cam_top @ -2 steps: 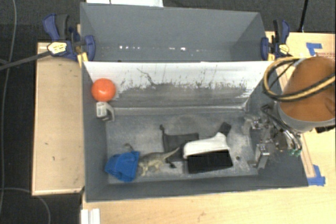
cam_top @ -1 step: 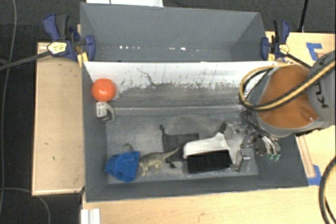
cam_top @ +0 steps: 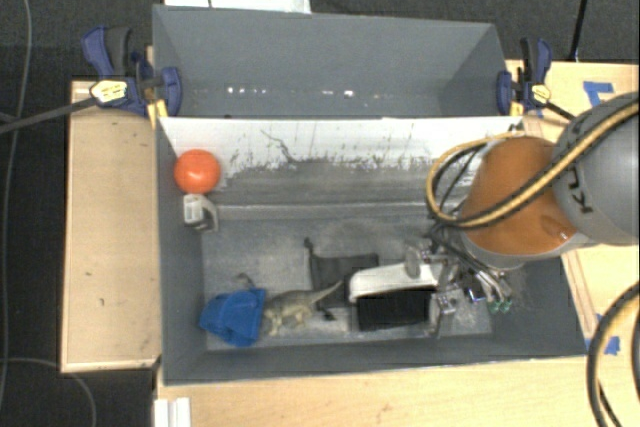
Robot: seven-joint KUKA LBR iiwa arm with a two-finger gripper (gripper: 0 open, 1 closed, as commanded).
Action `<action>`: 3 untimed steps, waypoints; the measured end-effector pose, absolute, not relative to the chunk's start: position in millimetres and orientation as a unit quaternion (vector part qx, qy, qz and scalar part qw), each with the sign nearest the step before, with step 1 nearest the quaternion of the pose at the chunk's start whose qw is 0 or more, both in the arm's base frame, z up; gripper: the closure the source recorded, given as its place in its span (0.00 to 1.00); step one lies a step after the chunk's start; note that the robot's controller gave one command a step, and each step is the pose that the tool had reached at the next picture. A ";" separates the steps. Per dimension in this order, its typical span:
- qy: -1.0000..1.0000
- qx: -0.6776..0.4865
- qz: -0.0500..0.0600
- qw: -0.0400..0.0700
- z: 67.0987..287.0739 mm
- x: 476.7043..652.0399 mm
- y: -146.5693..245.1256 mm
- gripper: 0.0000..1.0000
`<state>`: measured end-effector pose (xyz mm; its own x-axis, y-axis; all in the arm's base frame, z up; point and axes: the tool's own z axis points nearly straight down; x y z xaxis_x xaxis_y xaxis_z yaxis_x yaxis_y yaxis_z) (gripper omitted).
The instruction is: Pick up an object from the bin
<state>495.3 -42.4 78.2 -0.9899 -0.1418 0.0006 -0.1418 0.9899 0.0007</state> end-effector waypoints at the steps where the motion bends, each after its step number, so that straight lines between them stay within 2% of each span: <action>1: -0.995 0.099 0.001 -0.001 81.0 495.3 -12.5 0.00; 2: -0.995 0.102 -0.001 0.000 73.8 516.1 10.4 0.00; 3: -0.998 0.069 0.000 -0.001 71.9 531.5 13.0 0.00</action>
Offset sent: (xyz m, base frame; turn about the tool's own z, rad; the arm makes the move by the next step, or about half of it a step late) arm 0.0284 0.0568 -0.0082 -0.0542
